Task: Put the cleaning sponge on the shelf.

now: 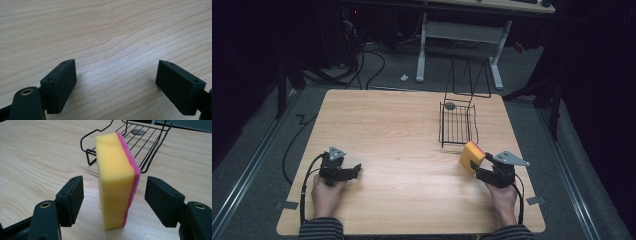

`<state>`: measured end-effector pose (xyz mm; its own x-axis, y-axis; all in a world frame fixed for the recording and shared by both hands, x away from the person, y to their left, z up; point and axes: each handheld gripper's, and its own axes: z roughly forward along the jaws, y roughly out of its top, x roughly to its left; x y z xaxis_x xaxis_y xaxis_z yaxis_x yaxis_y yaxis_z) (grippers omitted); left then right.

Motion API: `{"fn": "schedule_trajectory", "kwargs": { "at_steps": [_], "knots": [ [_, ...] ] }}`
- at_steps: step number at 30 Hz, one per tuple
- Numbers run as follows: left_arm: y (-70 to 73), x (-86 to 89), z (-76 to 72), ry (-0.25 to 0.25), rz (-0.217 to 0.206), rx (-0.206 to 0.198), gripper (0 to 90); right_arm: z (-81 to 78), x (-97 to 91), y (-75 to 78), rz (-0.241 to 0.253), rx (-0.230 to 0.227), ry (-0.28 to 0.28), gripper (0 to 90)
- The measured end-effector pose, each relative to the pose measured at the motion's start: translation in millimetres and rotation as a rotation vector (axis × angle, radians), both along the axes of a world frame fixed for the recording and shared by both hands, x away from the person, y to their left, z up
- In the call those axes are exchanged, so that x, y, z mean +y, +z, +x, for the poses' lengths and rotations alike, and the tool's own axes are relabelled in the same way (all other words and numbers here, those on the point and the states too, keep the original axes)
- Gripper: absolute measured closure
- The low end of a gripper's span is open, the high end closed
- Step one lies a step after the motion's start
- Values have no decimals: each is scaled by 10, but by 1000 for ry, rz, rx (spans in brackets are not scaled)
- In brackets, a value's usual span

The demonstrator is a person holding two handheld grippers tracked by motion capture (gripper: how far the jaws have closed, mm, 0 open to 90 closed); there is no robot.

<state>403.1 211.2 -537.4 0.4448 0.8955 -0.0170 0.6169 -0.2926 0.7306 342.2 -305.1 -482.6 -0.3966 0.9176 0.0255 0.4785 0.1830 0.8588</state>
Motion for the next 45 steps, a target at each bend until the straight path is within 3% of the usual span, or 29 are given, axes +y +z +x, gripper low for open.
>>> {"fn": "schedule_trajectory", "kwargs": {
  "at_steps": [21, 30, 45],
  "knots": [
    [0, 0, 0, 0, 0, 0, 175, 215, 68, -217, 16, 63, 11, 370],
    [0, 0, 0, 0, 0, 0, 175, 275, 76, -306, 18, 98, 12, 435],
    [0, 0, 0, 0, 0, 0, 175, 293, 110, -353, -14, 107, 24, 574]
  ]
}}
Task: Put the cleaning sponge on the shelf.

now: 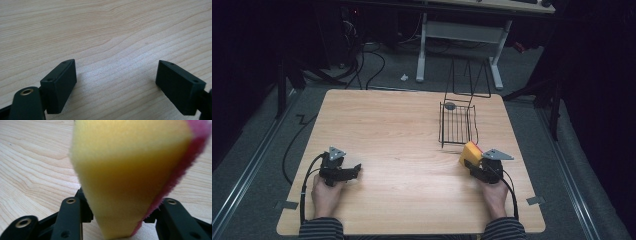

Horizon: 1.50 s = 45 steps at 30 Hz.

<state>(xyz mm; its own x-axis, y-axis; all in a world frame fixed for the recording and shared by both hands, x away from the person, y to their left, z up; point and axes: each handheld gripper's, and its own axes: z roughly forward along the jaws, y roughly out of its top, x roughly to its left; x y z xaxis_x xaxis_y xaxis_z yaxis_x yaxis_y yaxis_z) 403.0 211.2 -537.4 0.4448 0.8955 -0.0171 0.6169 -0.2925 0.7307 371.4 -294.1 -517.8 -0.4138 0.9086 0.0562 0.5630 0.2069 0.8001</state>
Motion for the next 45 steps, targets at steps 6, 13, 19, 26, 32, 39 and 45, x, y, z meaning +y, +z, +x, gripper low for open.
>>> {"fn": "schedule_trajectory", "kwargs": {
  "at_steps": [6, 13, 19, 26, 32, 39, 45],
  "knots": [
    [0, 0, 0, 0, 0, 0, 175, -9, 8, 5, -10, -13, 5, 606],
    [0, 0, 0, 0, 0, 0, 175, -27, 11, 27, -4, -26, 7, 609],
    [0, 0, 0, 0, 0, 0, 175, -42, 6, 49, 2, -31, 15, 608],
    [0, 0, 0, 0, 0, 0, 175, -106, -13, 133, 5, -40, 39, 608],
    [0, 0, 0, 0, 0, 0, 175, -161, -58, 202, 18, -43, 34, 608],
    [0, 0, 0, 0, 0, 0, 175, -215, -110, 305, 7, -44, 38, 608],
    [0, 0, 0, 0, 0, 0, 175, -221, -105, 385, 1, -60, 50, 608]
  ]
}}
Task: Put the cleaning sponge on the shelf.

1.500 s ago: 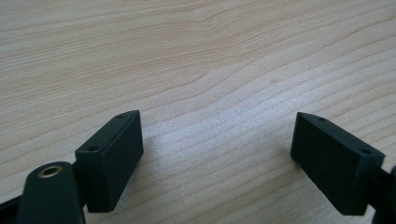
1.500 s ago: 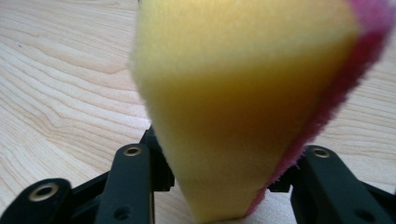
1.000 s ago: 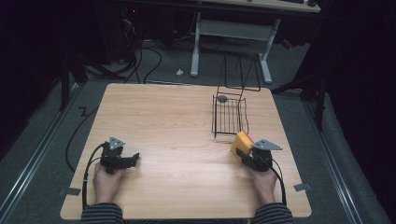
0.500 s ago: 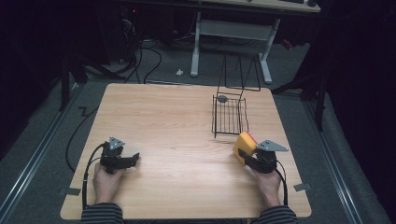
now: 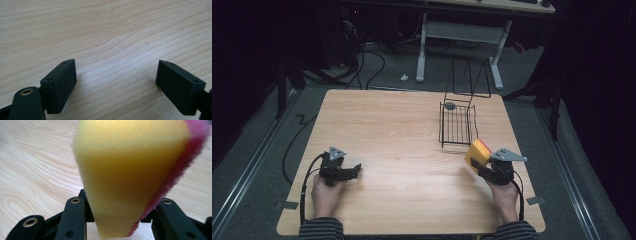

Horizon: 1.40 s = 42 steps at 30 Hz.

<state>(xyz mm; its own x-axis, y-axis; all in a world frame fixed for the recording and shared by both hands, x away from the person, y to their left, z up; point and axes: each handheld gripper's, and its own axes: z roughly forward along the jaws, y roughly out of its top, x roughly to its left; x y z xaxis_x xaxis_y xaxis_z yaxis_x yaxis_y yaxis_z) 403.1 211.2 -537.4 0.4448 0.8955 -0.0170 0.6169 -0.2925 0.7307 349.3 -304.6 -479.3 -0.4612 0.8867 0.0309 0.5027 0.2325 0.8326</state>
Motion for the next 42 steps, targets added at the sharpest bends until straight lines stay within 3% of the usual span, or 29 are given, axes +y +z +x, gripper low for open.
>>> {"fn": "schedule_trajectory", "kwargs": {
  "at_steps": [24, 31, 42],
  "knots": [
    [0, 0, 0, 0, 0, 0, 175, 178, -3, 421, 20, -48, 31, 608],
    [0, 0, 0, 0, 0, 0, 175, 321, 3, 527, 22, -56, 20, 609],
    [0, 0, 0, 0, 0, 0, 175, 536, 33, 573, 17, -44, 4, 610]
  ]
}}
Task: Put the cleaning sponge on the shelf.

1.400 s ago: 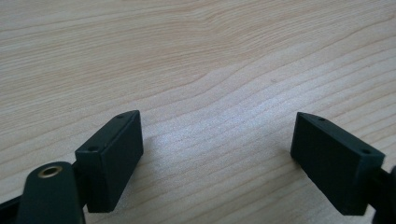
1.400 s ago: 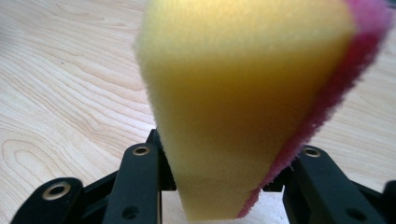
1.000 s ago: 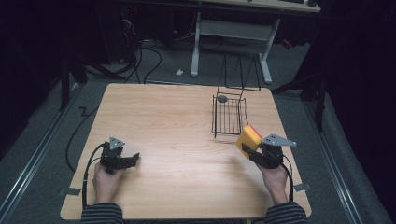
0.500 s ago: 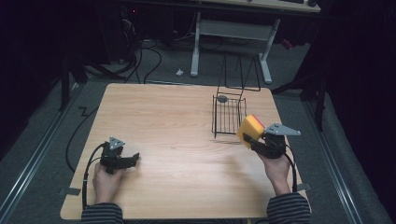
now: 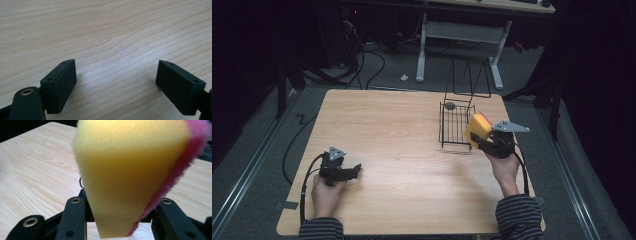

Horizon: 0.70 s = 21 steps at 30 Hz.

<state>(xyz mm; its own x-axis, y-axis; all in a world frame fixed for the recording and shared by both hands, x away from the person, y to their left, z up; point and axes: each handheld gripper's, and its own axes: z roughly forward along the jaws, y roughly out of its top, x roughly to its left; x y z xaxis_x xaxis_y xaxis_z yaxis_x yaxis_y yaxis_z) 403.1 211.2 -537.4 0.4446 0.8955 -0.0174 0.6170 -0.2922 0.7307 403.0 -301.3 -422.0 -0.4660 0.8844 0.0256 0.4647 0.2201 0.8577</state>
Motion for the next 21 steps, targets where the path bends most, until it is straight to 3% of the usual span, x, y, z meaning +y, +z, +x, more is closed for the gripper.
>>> {"fn": "schedule_trajectory", "kwargs": {
  "at_steps": [11, 21],
  "knots": [
    [0, 0, 0, 0, 0, 0, 175, 192, 57, -19, -18, 5, -23, 610],
    [0, 0, 0, 0, 0, 0, 175, 467, 176, -126, -43, 15, -43, 610]
  ]
}}
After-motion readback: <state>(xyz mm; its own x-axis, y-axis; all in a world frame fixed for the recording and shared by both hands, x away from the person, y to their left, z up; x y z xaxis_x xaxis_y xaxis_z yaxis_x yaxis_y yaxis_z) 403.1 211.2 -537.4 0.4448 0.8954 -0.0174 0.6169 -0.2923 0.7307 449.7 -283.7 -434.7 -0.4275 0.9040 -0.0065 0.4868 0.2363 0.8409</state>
